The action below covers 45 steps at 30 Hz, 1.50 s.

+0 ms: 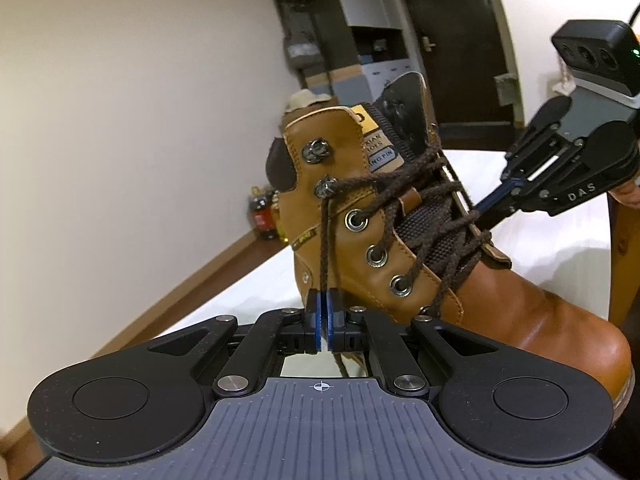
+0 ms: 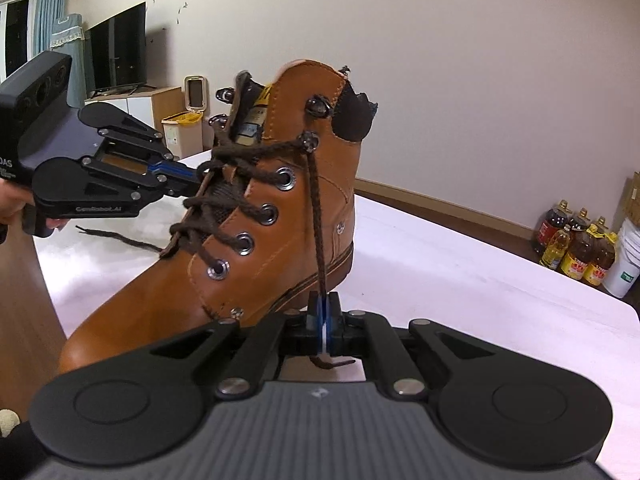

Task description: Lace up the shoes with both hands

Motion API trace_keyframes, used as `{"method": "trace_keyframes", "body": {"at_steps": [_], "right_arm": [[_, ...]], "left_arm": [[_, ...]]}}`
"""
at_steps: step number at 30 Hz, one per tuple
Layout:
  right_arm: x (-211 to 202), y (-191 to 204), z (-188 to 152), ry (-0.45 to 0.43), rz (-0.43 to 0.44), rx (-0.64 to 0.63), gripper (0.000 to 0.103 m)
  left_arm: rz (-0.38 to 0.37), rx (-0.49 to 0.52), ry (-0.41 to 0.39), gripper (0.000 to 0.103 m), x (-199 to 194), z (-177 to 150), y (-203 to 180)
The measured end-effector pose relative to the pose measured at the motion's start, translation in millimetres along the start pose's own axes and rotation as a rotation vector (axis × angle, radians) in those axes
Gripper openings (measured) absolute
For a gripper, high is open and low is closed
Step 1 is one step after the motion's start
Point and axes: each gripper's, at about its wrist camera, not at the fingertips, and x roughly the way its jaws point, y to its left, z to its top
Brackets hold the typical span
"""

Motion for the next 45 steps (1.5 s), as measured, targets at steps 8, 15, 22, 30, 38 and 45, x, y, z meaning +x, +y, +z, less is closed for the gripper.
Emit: {"method": "trace_keyframes", "body": {"at_steps": [8, 15, 22, 30, 38, 45], "right_arm": [[2.6, 2.7, -0.8, -0.007, 0.023, 0.041, 0.002], [0.1, 10.5, -0.2, -0.01, 0.022, 0.063, 0.002], [5.1, 16.0, 4.9, -0.008, 0.014, 0.061, 0.002], [9.5, 16.5, 10.4, -0.006, 0.008, 0.063, 0.002], [14.4, 14.0, 12.4, -0.009, 0.011, 0.071, 0.002], [7.2, 3.7, 11.5, -0.028, 0.087, 0.217, 0.002]], "left_arm": [[0.078, -0.061, 0.033, 0.003, 1.5, 14.6, -4.9], [0.092, -0.096, 0.04, 0.003, -2.2, 15.5, -4.7], [0.098, -0.1, 0.052, 0.004, 8.7, 27.3, -14.0], [0.101, -0.085, 0.061, 0.004, 12.6, 29.8, -17.7], [0.11, -0.079, 0.08, 0.008, 15.4, 26.4, -20.9], [0.185, -0.077, 0.088, 0.009, -23.7, 1.6, -36.3]]}}
